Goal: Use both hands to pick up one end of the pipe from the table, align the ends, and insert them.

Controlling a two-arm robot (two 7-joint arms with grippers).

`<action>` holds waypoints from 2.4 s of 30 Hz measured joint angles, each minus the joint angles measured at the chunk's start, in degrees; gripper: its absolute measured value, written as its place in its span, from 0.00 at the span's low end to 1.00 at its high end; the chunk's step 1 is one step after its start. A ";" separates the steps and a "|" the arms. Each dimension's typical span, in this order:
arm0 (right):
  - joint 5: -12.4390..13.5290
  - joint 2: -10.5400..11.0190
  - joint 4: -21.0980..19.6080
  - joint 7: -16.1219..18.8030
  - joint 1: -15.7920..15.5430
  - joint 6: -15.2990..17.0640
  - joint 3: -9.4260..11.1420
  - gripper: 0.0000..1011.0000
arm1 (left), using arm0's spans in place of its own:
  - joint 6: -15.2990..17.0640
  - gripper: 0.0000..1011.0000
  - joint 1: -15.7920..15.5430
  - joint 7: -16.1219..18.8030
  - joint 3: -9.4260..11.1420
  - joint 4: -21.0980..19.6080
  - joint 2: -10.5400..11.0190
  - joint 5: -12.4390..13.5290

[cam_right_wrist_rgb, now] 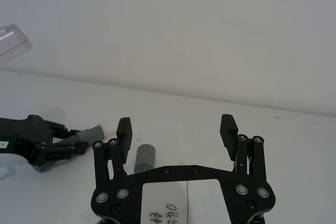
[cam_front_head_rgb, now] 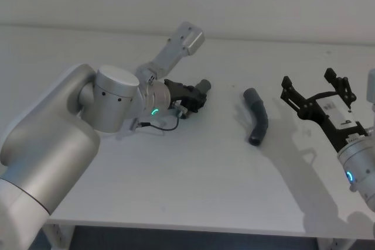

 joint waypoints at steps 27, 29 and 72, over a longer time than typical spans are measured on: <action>-2.08 5.65 -5.67 6.56 5.18 21.93 -3.80 0.99 | -0.01 0.34 0.00 0.00 0.00 0.00 0.00 -0.01; -2.05 5.48 -5.93 6.58 5.44 23.48 -3.92 0.99 | -0.01 0.34 0.00 0.00 0.00 0.00 0.00 -0.01; -4.37 -4.65 0.72 -0.28 8.95 34.82 -5.32 0.99 | -0.01 0.34 0.00 0.00 0.00 0.00 0.00 0.00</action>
